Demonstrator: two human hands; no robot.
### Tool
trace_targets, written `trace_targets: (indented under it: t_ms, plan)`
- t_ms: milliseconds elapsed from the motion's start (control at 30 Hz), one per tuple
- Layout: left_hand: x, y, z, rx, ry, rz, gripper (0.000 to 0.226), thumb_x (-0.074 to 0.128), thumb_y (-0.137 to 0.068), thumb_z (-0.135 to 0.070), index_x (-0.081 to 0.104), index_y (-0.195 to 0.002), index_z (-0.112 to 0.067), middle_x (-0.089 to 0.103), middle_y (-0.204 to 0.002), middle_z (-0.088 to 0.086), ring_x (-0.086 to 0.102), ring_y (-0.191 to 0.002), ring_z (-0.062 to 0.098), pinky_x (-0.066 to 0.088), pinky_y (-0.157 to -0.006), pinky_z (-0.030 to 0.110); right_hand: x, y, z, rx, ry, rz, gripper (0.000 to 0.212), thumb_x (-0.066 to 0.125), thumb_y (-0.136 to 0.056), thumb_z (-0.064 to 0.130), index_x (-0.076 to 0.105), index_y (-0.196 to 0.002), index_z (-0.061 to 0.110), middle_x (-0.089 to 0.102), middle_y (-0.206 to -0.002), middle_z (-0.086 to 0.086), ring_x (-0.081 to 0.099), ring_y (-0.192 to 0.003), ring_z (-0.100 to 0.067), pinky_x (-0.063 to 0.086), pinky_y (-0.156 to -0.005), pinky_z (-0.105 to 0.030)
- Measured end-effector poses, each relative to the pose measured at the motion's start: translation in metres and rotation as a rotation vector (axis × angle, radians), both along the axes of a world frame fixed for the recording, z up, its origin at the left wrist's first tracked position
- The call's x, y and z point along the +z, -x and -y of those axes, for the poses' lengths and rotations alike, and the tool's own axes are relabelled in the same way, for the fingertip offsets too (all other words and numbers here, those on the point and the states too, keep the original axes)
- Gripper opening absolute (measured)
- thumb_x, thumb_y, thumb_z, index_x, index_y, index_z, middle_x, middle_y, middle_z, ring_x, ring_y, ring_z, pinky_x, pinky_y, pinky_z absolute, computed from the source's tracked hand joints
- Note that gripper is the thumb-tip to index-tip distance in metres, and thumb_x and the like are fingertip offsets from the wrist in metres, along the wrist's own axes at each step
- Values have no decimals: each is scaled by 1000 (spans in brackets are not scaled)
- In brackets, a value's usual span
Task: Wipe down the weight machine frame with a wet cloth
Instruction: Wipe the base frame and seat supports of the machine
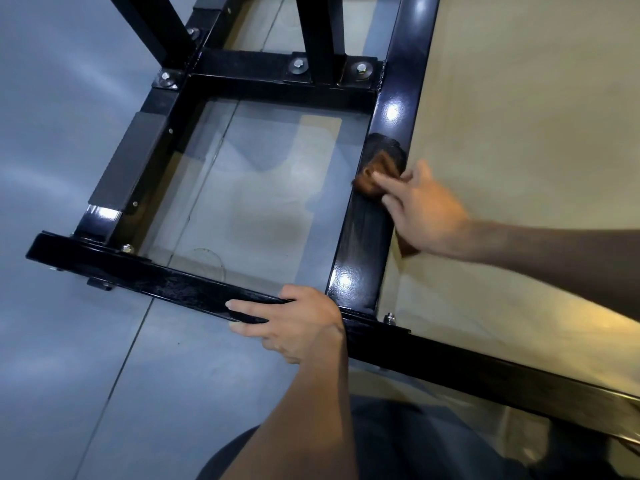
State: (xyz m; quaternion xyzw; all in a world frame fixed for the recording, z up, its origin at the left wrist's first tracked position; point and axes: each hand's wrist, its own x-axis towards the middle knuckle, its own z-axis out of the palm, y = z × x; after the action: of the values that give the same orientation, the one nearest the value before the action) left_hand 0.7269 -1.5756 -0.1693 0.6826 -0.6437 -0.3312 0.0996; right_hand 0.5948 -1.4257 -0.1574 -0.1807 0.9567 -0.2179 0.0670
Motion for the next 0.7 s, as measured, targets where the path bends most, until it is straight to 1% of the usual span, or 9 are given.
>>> trace_targets:
  t_ms: [133,200,267,333,467,500,567,633,700]
  plan:
    - [-1,-1,0,-11,8,0,77,39,-98,-28,1,-165,-23,4,-170,9,50,-116,46,42,-89,56,5,-67,-5,398,-39,41,51,51,-105,33,43,-155,29,33,-135,-10,56,-68,-31,55,-65,-40]
    - [-2,-1,0,-9,24,0,77,40,-98,-28,3,-165,-22,5,-170,10,50,-115,46,43,-88,56,11,-64,-9,476,-75,36,52,50,-104,32,38,-155,34,29,-142,-4,53,-62,-26,53,-58,-40]
    - [-3,-1,0,-13,21,-2,77,40,-97,-28,3,-165,-22,6,-170,10,50,-114,46,43,-88,55,18,-50,-8,400,-8,27,56,53,-102,26,36,-154,38,26,-144,0,58,-68,-27,55,-63,-42]
    - [-3,-1,0,-19,21,-2,78,40,-97,-29,2,-165,-22,5,-170,10,50,-114,46,43,-88,56,26,-39,-1,196,112,25,51,54,-100,22,45,-145,43,29,-140,4,61,-78,-28,55,-74,-40]
    - [-3,-2,0,-17,26,-13,78,41,-96,-28,3,-164,-22,6,-169,11,51,-110,45,44,-86,55,40,-22,15,-116,241,116,29,53,-103,25,65,-126,38,31,-142,8,58,-97,-17,40,-73,-12]
    - [-3,-1,0,-18,28,-13,78,41,-96,-28,3,-164,-22,6,-169,11,51,-110,45,44,-86,54,41,-19,17,-114,235,130,28,54,-104,27,66,-127,36,30,-145,8,57,-102,-16,40,-77,-11]
    - [-3,-2,0,-20,29,-15,79,41,-96,-29,3,-164,-21,6,-169,11,51,-109,45,44,-85,55,41,-18,21,-60,192,161,32,57,-102,31,62,-134,33,29,-148,5,57,-108,-20,45,-91,-24]
    - [-4,-3,0,-24,31,-17,79,41,-96,-29,3,-164,-21,6,-169,12,51,-109,45,44,-85,55,38,-23,22,27,94,230,43,60,-101,35,51,-142,31,26,-147,2,60,-106,-27,47,-93,-33]
    - [-5,-2,1,-24,35,-18,79,41,-95,-29,3,-164,-21,7,-169,12,51,-108,45,44,-85,55,35,-29,21,154,-12,279,54,58,-101,38,41,-151,28,19,-151,1,60,-98,-27,47,-92,-33]
